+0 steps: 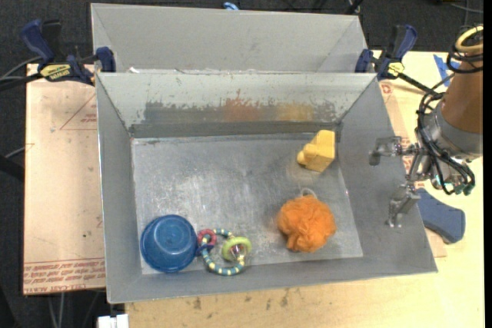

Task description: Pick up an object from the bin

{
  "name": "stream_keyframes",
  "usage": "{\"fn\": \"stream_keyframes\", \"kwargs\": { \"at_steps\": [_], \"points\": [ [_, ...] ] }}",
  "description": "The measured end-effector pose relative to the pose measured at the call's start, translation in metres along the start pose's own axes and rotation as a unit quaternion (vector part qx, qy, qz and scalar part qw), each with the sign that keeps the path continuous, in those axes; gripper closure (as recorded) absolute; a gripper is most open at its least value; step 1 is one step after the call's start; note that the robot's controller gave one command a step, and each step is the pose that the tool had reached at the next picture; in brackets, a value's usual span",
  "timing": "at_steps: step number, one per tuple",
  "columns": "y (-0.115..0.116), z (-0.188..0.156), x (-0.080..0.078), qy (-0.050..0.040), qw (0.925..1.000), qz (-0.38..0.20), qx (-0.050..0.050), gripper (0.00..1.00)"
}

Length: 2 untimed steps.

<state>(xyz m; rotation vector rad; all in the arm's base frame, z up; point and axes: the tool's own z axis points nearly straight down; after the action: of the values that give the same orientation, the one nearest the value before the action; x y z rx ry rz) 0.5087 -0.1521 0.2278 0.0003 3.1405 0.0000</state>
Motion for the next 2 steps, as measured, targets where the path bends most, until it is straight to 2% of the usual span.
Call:
{"fn": "stream_keyframes", "kwargs": {
  "at_steps": [1, 2],
  "points": [
    [0.010, 0.048, 0.009, -0.0033, 0.9998, -0.021, 0.001, 0.00],
    [0.013, 0.063, 0.010, -0.0015, 0.9995, -0.030, 0.000, 0.00]
  ]
}}
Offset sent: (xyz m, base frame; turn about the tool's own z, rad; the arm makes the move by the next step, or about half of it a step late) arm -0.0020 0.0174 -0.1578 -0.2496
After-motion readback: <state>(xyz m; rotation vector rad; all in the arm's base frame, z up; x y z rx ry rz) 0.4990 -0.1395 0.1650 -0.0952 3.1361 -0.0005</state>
